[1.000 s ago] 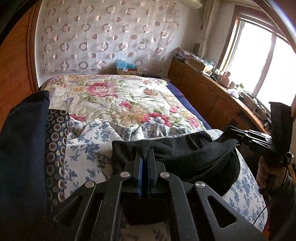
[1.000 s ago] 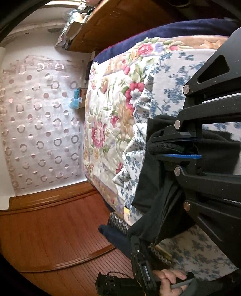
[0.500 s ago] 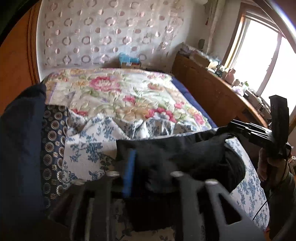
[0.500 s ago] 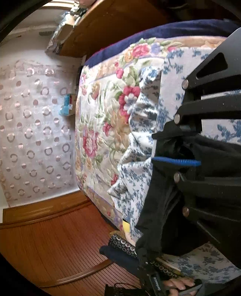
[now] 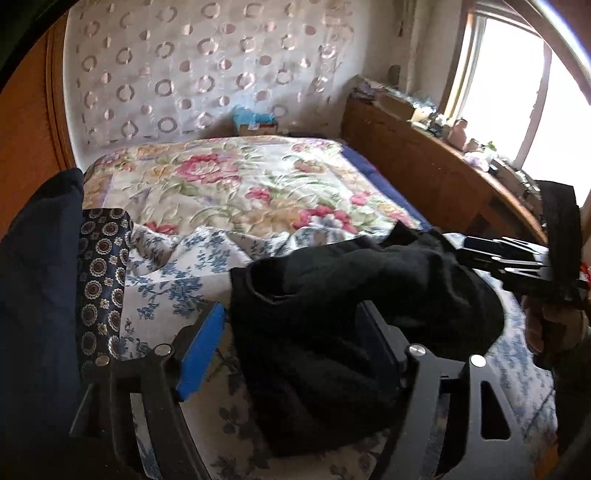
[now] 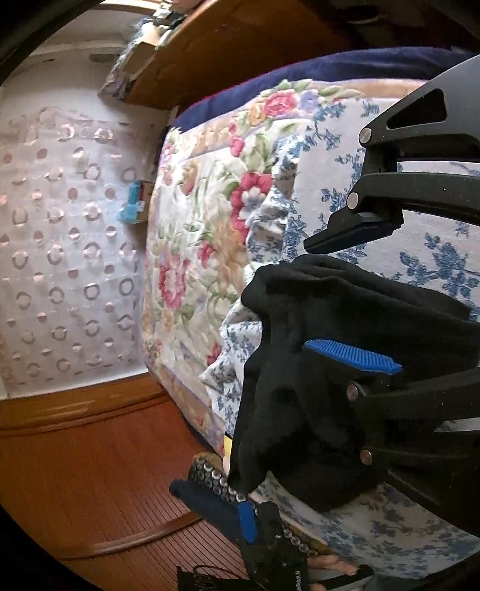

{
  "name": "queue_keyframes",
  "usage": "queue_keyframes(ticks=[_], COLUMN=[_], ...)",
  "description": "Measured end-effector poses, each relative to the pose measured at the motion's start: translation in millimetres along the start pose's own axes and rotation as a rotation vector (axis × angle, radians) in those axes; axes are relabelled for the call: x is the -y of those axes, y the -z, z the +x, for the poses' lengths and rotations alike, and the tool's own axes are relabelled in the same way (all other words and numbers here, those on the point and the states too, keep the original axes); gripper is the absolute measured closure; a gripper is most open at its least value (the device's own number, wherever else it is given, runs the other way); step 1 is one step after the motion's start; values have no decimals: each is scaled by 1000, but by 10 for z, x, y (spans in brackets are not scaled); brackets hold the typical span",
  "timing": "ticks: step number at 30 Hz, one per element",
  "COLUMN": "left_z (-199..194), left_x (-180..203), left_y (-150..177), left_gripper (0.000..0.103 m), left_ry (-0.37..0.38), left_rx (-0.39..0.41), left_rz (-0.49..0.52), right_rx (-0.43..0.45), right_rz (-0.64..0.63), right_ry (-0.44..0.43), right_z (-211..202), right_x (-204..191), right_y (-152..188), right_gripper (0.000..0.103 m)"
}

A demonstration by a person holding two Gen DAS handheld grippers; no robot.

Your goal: Fold small clothes

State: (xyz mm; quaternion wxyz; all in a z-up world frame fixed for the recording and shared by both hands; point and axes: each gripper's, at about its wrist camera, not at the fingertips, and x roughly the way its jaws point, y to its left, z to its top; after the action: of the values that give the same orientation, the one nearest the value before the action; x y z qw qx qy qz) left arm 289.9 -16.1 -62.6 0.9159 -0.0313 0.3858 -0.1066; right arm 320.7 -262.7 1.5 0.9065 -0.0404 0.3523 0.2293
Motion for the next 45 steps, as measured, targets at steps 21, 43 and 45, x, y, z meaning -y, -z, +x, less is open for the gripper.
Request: queue_keyframes(ticks=[21,43,45], left_z=[660,-477,-645], left_x=[-259,144,152], left_y=[-74,-170,-157], left_gripper=[29,84,84], left_ry=[28,73,71], left_rx=[-136,100,130], left_rz=[-111,24,31], right_rx=[-106,102,128], right_rz=[35,0,-11], right_ry=[-88,-177,-177], right_z=[579,3,-98], right_x=[25,75,30], right_y=[-219,-105,-108], right_gripper=[41,87,87])
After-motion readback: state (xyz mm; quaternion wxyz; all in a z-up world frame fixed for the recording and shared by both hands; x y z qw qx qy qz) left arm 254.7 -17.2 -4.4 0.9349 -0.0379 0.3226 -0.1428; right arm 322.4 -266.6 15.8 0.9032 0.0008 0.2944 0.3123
